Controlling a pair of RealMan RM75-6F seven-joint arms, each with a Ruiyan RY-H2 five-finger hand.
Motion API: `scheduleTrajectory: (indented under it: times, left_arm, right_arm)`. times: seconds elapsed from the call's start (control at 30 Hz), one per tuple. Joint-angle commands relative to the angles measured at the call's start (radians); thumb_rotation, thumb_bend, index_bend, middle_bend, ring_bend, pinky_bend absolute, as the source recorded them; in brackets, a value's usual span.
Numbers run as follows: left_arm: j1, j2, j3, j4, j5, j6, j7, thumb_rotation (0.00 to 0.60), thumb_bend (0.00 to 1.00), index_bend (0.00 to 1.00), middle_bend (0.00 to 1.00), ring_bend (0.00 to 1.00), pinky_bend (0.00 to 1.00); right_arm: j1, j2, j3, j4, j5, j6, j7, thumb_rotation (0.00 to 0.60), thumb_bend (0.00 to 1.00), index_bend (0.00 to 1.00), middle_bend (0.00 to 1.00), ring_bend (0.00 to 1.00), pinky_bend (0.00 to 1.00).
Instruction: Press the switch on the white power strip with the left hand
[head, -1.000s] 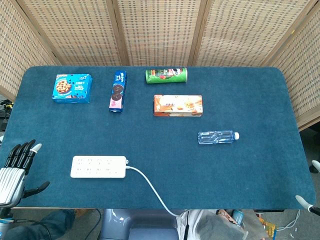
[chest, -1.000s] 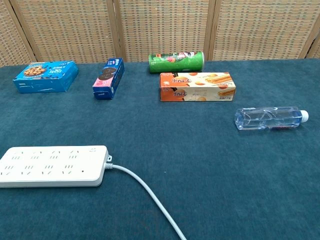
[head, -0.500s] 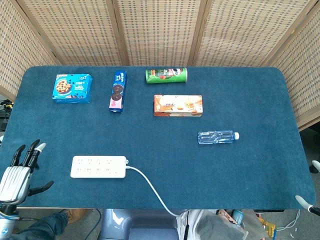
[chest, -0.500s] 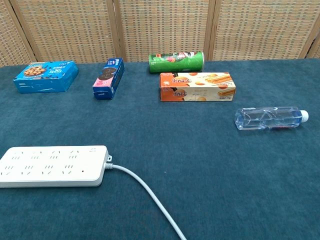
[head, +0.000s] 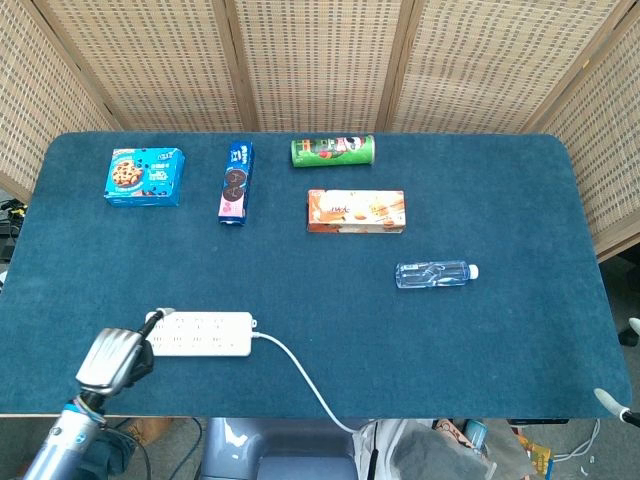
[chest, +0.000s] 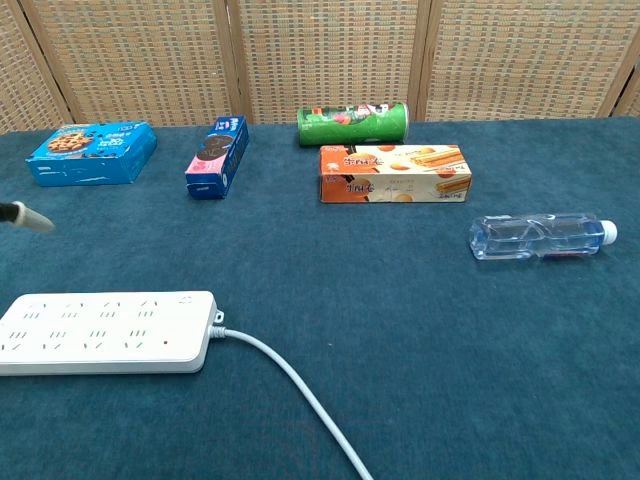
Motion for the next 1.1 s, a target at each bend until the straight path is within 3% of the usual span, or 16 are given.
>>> scheduleTrajectory:
  times: [0.03,0.13,0.3,0.5,1.1]
  left_arm:
    - [-0.074,-0.037,-0.001,-0.024,-0.093,-0.140,0.001,0.600,1.00,0.17,1.00,1.00,1.00]
    - [-0.115,-0.049,-0.021,-0.031,-0.173,-0.209,0.010,0.600,1.00,0.17,1.00,1.00,1.00]
    - [-0.158,-0.094,-0.057,-0.027,-0.277,-0.235,0.070,0.600,1.00,0.17,1.00,1.00,1.00]
    - [-0.193,-0.114,-0.051,-0.047,-0.362,-0.252,0.137,0.600,1.00,0.17,1.00,1.00,1.00]
    - [-0.227,-0.168,-0.005,-0.033,-0.434,-0.233,0.201,0.600,1.00,0.17,1.00,1.00,1.00]
  right_arm:
    - [0.003,0.000,-0.001,0.000,0.001,-0.007,0.000,0.600,0.00,0.06,0.02,0.00,0.00]
    - [0.004,0.000,-0.002,-0.001,0.001,-0.011,-0.004,0.600,0.00,0.06,0.02,0.00,0.00]
    - [0.007,0.000,0.000,-0.003,0.007,-0.022,-0.004,0.600,0.00,0.06,0.02,0.00,0.00]
    - [0.009,0.003,0.002,-0.004,0.013,-0.029,0.002,0.600,0.00,0.06,0.02,0.00,0.00]
    - [0.005,0.008,0.005,-0.001,0.019,-0.023,0.026,0.600,0.00,0.06,0.02,0.00,0.00]
